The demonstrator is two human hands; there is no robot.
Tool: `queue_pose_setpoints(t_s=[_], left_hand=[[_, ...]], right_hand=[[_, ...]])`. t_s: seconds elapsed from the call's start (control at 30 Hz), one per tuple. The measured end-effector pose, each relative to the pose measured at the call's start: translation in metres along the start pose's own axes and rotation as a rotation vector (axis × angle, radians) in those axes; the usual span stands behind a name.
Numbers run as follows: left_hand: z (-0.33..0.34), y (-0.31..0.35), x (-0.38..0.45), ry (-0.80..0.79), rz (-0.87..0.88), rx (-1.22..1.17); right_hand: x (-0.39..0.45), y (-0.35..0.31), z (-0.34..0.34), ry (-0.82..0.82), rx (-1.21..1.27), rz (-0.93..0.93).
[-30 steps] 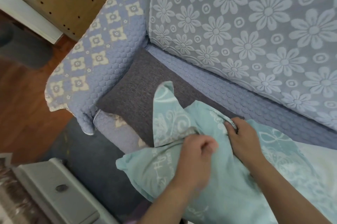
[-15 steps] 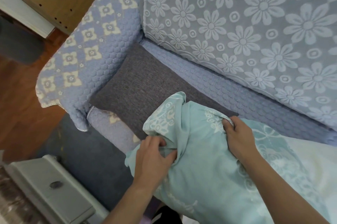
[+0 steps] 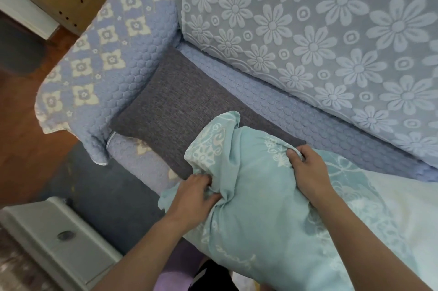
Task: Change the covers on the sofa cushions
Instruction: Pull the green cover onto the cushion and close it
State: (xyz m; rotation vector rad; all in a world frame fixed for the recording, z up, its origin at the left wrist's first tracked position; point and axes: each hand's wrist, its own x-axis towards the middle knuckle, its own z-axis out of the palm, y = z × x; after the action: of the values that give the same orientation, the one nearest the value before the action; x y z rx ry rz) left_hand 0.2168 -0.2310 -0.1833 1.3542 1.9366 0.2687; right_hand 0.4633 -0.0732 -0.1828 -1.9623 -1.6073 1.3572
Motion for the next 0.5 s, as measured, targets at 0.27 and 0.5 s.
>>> queue_pose_setpoints(t_s=[0.27,0.5], left_hand=[[-0.047,0.013,-0.01,0.125,0.38,0.169],[-0.06,-0.02,-0.02,0.214,-0.056,-0.046]], right_hand=[[0.005,-0.017,-0.018,-0.025,-0.347,-0.357],[0.014,0.024,-0.119,0.183,-0.831,-0.388]])
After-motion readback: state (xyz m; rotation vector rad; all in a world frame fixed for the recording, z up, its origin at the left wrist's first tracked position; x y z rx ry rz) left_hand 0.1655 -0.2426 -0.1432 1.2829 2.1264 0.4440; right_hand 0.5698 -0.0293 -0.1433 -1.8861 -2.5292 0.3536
